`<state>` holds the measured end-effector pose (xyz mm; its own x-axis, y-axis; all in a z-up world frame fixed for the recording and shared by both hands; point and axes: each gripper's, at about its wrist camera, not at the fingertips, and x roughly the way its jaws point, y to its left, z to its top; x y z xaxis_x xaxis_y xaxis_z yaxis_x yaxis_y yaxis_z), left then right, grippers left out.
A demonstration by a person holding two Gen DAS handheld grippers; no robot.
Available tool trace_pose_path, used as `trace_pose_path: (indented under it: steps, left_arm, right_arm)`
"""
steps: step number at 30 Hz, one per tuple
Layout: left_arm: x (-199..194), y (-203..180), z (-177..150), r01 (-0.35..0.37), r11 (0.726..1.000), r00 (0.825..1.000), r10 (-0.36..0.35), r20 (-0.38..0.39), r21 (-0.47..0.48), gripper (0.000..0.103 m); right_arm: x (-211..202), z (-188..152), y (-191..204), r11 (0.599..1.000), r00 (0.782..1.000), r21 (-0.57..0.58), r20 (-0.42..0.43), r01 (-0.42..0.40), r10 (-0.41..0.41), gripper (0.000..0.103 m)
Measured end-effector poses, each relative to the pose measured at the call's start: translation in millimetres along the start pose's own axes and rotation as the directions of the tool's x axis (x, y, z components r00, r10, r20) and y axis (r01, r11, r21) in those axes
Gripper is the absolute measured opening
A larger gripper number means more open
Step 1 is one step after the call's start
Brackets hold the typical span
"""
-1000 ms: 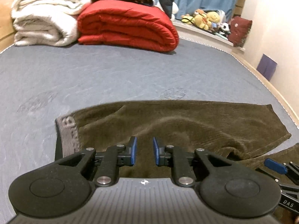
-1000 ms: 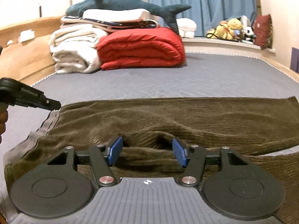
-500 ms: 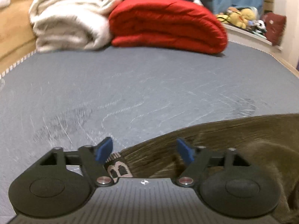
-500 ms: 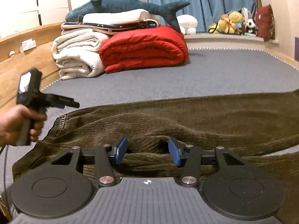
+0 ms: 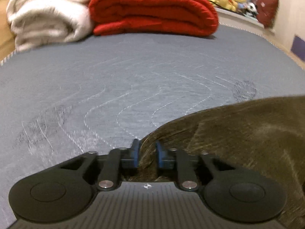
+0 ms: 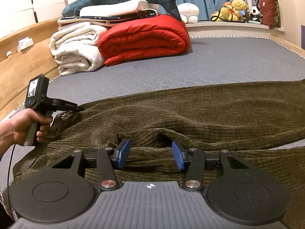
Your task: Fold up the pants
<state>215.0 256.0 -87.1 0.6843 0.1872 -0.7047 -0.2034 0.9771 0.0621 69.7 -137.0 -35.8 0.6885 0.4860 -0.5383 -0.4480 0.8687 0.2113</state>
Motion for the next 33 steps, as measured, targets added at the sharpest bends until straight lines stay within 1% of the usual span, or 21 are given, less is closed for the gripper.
trace_pose_path:
  steps: [1,2,4,7,10,12,14,16,17,20,22,24,26,28,29,31,33]
  left_arm:
    - [-3,-7,0,-0.017,0.999,1.000,0.017,0.006,0.042,0.010]
    - [-7,-11,0,-0.028,0.998,1.000,0.027,0.013,0.063,0.009]
    - [-16,-14,1,-0.032,0.997,0.999,0.030,0.034,0.070,0.008]
    - [-38,-12,2,-0.007,0.999,0.997,0.004,0.074,0.046,0.007]
    - [-65,-17,2,0.013,0.999,0.994,-0.018,0.106,0.050,0.007]
    - [-84,-28,-2,0.028,0.997,0.992,-0.037,0.118,0.077,0.007]
    - [-110,-43,-9,0.044,0.990,0.990,-0.061,0.129,0.133,0.006]
    - [-138,-54,-20,0.051,0.979,0.987,-0.080,0.142,0.197,0.006]
    - [-153,-56,-26,0.054,0.975,0.985,-0.087,0.149,0.213,0.006]
    - [-207,-48,-53,0.096,0.975,0.975,-0.133,0.177,0.202,0.006]
    - [-246,-40,-82,0.126,0.971,0.966,-0.167,0.198,0.205,0.006]
    - [-272,-35,-108,0.131,0.970,0.963,-0.173,0.205,0.203,0.006]
    - [-283,-29,-134,0.132,0.975,0.969,-0.166,0.185,0.181,0.006]
    - [-270,-27,-149,0.142,0.976,0.984,-0.157,0.082,0.164,0.006]
    - [-262,-27,-152,0.144,0.978,0.988,-0.150,0.030,0.151,0.006]
    - [-251,-31,-157,0.179,0.972,0.984,-0.174,-0.041,0.151,0.007]
    - [-245,-37,-159,0.175,0.971,0.984,-0.165,-0.071,0.164,0.008]
  right_arm:
    - [-1,0,1,1.000,1.000,-0.005,0.002,0.000,0.000,0.051]
    - [-3,0,3,1.000,1.000,-0.012,0.005,0.002,-0.002,0.051]
    - [-7,0,5,1.000,1.000,-0.029,0.015,0.007,-0.007,0.051]
    - [-12,2,6,0.999,0.999,-0.038,0.028,0.018,-0.017,0.051]
    - [-17,3,4,0.999,0.999,-0.025,0.038,0.025,-0.024,0.051]
    - [-21,4,4,0.999,0.999,-0.018,0.045,0.031,-0.030,0.051]
    - [-24,4,4,0.999,0.998,-0.016,0.050,0.036,-0.035,0.051]
    - [-26,5,4,0.999,0.998,-0.003,0.057,0.039,-0.038,0.051]
    - [-28,6,3,0.999,0.997,0.009,0.063,0.039,-0.039,0.051]
    - [-32,9,-1,0.997,0.995,0.057,0.088,0.049,-0.054,0.051]
    - [-35,13,-5,0.993,0.993,0.104,0.096,0.056,-0.066,0.051]
    - [-42,18,-11,0.988,0.989,0.148,0.125,0.054,-0.073,0.051]
    - [-51,22,-18,0.983,0.982,0.169,0.160,0.077,-0.105,0.051]
    - [-59,26,-28,0.972,0.972,0.214,0.188,0.102,-0.143,0.051]
    - [-63,27,-35,0.965,0.966,0.238,0.200,0.112,-0.162,0.051]
    - [-71,33,-51,0.943,0.952,0.303,0.221,0.138,-0.211,0.051]
    - [-82,40,-74,0.910,0.939,0.387,0.235,0.149,-0.253,0.051]
